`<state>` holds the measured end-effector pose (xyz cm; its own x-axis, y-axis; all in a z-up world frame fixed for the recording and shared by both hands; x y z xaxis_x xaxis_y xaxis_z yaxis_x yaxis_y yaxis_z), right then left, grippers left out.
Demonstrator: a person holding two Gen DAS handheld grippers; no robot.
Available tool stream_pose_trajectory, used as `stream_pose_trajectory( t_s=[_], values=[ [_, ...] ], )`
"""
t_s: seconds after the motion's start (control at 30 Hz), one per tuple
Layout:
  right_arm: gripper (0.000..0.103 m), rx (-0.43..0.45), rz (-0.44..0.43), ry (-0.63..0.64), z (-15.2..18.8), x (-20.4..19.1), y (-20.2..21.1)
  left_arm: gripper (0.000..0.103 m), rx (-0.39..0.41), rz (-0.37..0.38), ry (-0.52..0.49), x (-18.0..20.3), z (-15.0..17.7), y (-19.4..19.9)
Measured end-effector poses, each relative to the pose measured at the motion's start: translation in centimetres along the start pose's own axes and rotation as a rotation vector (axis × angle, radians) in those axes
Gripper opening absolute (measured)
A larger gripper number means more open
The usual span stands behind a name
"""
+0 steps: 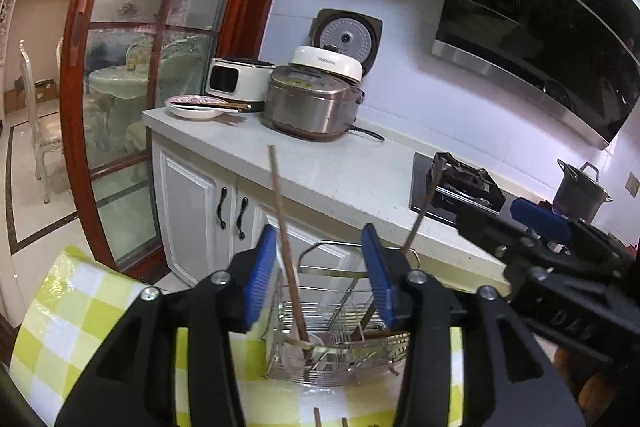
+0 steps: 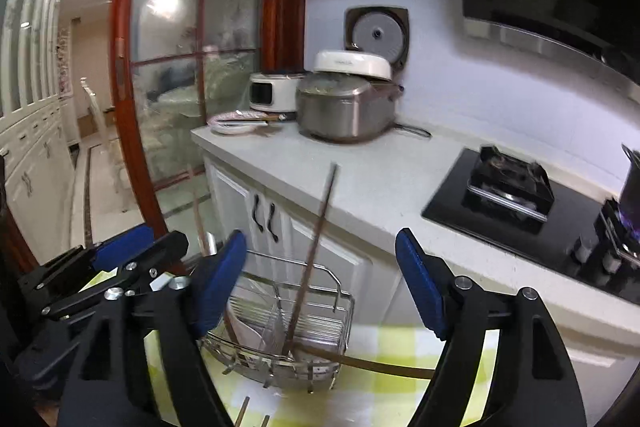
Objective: Organize utensils
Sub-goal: 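Open the left tool to drop its chopstick while the right tool releases its chopstick into the rack, then grasp the second white spoon with the left tool while the right tool approaches the chopsticks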
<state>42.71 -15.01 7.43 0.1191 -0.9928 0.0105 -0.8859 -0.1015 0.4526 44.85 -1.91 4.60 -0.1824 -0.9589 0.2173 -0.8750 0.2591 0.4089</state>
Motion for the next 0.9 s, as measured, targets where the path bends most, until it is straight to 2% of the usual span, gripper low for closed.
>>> stream_pose_trajectory(
  t_s=[0.13,0.3,0.43,0.5,0.63,0.7,0.77,0.9],
  values=[
    [0.074,0.030,0.021,-0.001,-0.2,0.1,1.6,0.050,0.025,-0.009,-0.001,-0.3,0.3,2.0],
    [0.079,0.106,0.051,-0.033,0.7,1.1,5.7,0.056,0.073,-0.026,-0.003,-0.9,1.1,5.7],
    [0.083,0.110,0.077,-0.082,4.1,2.4,8.8,0.057,0.072,-0.038,0.003,-1.8,3.0,8.2],
    [0.084,0.079,0.082,-0.097,6.5,2.8,9.4,0.058,0.055,-0.055,0.001,-2.3,4.8,9.3],
    [0.084,-0.051,0.091,-0.117,13.1,3.3,9.4,0.059,-0.033,-0.082,-0.015,-3.2,9.6,10.4],
    [0.084,-0.123,0.101,-0.114,16.4,3.3,9.0,0.059,-0.096,-0.099,-0.029,-3.5,12.6,10.7],
    [0.084,-0.193,0.104,-0.123,19.6,3.4,8.7,0.059,-0.155,-0.083,-0.040,-3.5,15.3,10.8],
    [0.084,-0.302,0.096,-0.131,24.3,3.3,8.3,0.058,-0.294,-0.073,-0.086,-3.1,20.4,10.3]
  ],
)
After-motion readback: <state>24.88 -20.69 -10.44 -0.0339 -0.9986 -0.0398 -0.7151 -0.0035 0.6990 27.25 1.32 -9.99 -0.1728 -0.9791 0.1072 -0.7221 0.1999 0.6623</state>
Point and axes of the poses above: each gripper's, at about its wrist camera, not at the fingertips, and y roughly against the way its jaws point, x to its right, z to its underside, the point moved 6 cm from there along -y, roughly the way its jaws point, and after that the axes turned 2 degrees about -z, right-handed, at the moved point
